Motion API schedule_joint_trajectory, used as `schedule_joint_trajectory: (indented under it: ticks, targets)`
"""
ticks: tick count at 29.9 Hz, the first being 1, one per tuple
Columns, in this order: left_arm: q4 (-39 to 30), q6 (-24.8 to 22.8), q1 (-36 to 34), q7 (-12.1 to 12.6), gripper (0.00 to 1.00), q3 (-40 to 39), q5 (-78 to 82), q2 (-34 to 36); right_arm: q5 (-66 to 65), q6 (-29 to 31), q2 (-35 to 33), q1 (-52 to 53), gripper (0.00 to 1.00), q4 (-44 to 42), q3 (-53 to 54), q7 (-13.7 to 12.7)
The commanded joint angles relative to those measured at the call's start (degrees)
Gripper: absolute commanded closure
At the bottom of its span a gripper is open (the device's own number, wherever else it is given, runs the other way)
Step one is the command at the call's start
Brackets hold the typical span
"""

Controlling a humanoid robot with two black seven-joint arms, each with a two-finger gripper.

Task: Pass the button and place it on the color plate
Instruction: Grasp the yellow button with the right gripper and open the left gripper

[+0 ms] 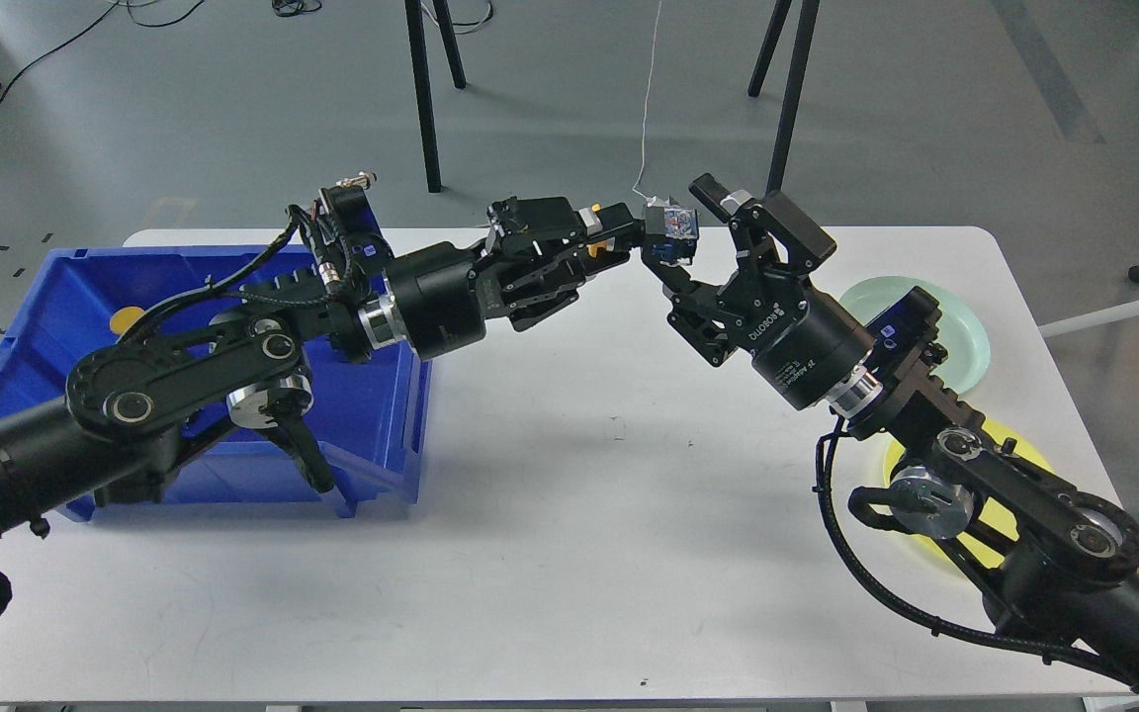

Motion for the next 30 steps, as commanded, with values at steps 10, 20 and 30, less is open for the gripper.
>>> schedule_joint_trajectory:
  ticks: [10, 20, 30]
  targets:
    - [-0.04, 0.07, 0.0, 0.01, 0.9, -0.12, 0.0, 0.0, 0.0, 0.01, -0.15, -0.08, 0.79, 0.29, -0.09, -1.79]
    - [0.05, 0.68, 0.0, 0.01, 0.78, -0.03, 0.08, -0.26, 0.08, -0.52, -0.06, 0.01, 0.91, 0.46, 0.0, -2.14]
    - [0.05, 2.44, 0.09, 0.01, 0.21, -0.47, -0.35, -0.35, 0.08, -0.96, -0.06, -0.08, 0.95, 0.82, -0.09, -2.05]
